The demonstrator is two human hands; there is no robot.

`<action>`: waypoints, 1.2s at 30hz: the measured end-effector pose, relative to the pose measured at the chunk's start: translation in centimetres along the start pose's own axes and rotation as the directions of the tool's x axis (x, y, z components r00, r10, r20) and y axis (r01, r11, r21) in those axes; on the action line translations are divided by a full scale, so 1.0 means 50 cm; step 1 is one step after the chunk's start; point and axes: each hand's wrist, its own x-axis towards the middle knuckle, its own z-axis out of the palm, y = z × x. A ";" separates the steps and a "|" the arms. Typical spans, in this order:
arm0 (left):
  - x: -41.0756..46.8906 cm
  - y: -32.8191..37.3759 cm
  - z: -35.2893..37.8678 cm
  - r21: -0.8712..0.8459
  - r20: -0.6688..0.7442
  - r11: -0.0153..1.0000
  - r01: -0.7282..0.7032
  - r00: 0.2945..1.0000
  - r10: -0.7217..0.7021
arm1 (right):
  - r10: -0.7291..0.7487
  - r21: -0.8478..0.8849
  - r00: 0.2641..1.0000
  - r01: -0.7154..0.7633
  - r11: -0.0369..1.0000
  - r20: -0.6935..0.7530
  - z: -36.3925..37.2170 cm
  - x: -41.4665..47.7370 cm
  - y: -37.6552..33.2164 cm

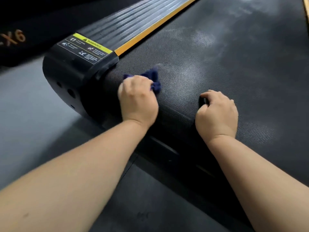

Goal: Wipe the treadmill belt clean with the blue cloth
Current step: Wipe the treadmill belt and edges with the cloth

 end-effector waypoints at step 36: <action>0.274 -0.052 0.122 -0.111 0.530 0.983 -0.147 0.828 0.184 | 0.033 -0.020 0.999 -0.033 0.999 -0.006 0.018 0.000 -0.003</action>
